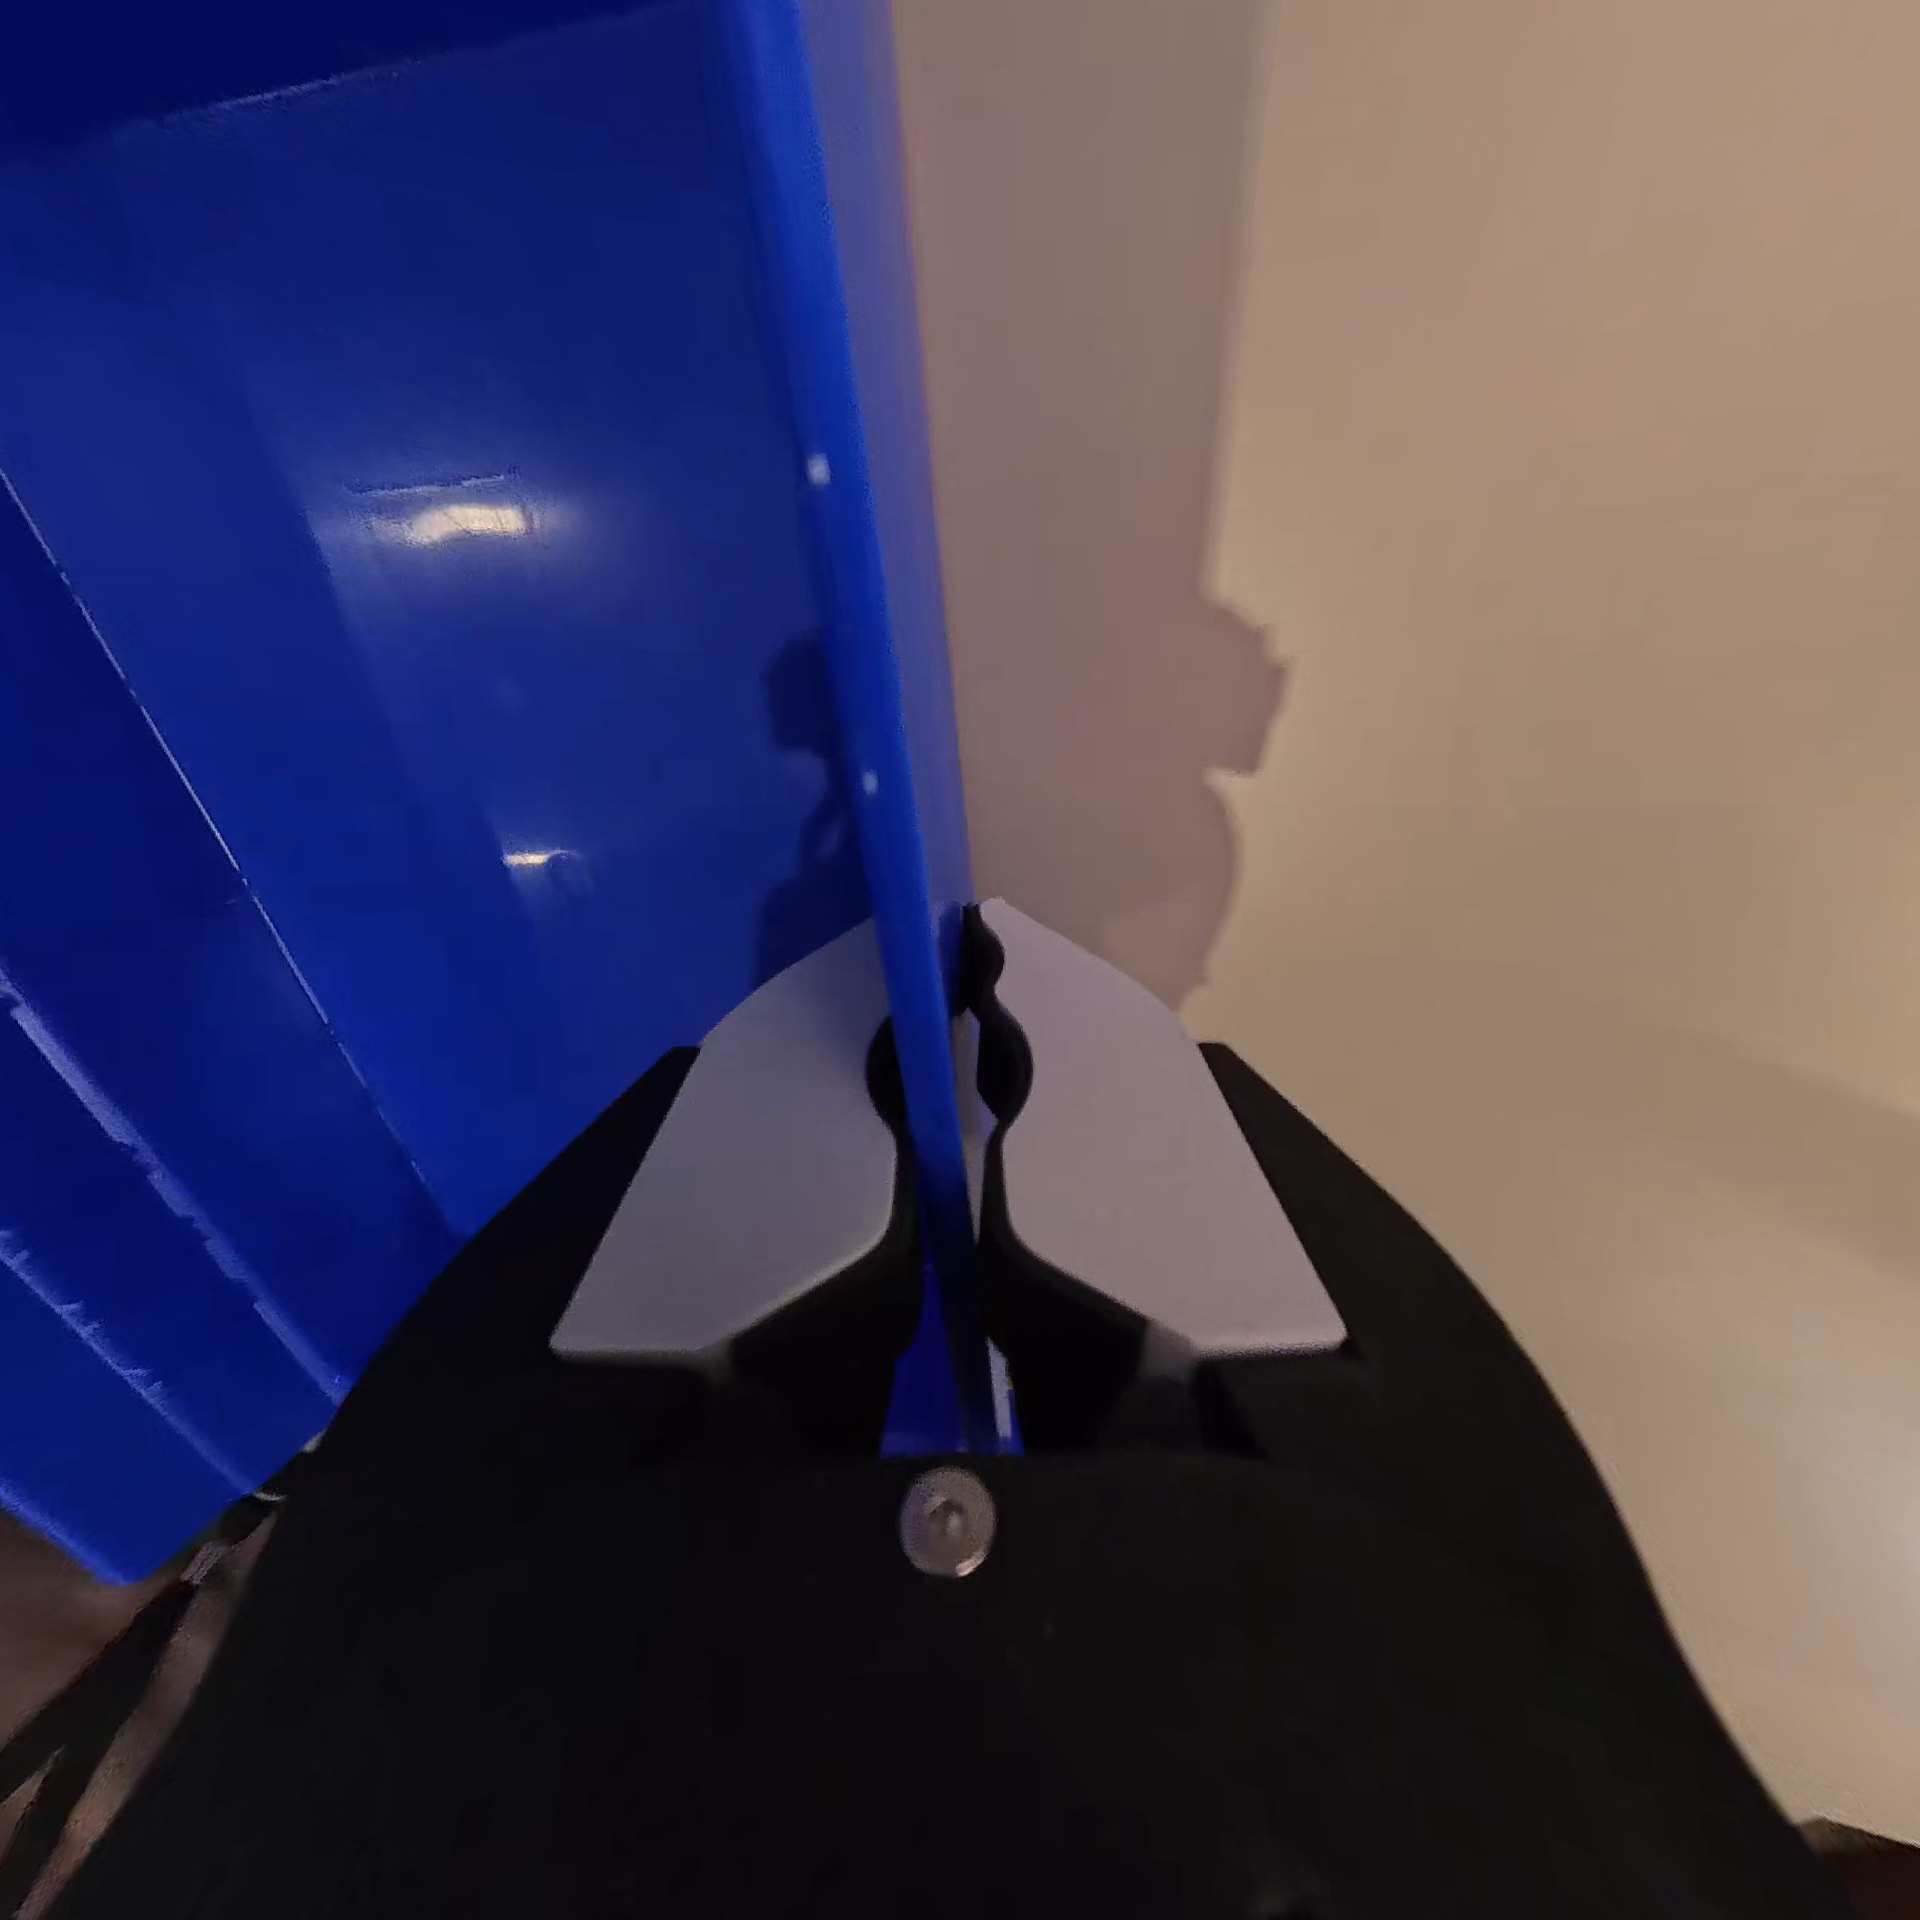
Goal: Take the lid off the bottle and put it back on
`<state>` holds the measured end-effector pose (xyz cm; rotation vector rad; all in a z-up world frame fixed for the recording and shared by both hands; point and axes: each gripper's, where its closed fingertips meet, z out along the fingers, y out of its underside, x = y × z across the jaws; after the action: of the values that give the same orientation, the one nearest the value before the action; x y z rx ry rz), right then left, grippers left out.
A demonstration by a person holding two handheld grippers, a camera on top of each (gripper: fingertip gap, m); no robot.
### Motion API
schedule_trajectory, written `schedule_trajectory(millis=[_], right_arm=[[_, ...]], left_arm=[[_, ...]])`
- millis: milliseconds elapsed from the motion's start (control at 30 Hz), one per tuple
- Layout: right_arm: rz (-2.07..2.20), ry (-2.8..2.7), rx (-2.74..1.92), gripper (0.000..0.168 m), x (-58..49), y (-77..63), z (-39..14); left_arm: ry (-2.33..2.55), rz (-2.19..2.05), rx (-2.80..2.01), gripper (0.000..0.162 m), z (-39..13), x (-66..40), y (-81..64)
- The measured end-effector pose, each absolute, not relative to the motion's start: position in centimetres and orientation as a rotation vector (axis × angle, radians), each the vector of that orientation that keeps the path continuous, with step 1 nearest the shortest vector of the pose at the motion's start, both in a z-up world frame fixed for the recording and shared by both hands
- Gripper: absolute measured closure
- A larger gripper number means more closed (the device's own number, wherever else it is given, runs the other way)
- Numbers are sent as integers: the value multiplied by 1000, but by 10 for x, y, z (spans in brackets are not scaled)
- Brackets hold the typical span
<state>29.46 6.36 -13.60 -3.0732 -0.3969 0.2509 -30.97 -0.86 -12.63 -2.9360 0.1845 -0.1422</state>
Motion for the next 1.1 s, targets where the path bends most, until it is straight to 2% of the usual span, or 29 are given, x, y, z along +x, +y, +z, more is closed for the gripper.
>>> schedule_trajectory(millis=[500,900,967,1100], right_arm=[[198,21,-3108,160,474,57,-137],[181,102,-3088,160,520,49,-137],[102,51,-3081,155,524,50,-137],[-219,-46,-2891,132,538,64,-111]], left_arm=[[298,-138,-2933,149,-127,-291,-4],[281,-165,-2955,150,-127,-287,-9],[283,-161,-2947,148,-127,-288,-9],[196,-250,-2816,130,-104,-290,-1]])
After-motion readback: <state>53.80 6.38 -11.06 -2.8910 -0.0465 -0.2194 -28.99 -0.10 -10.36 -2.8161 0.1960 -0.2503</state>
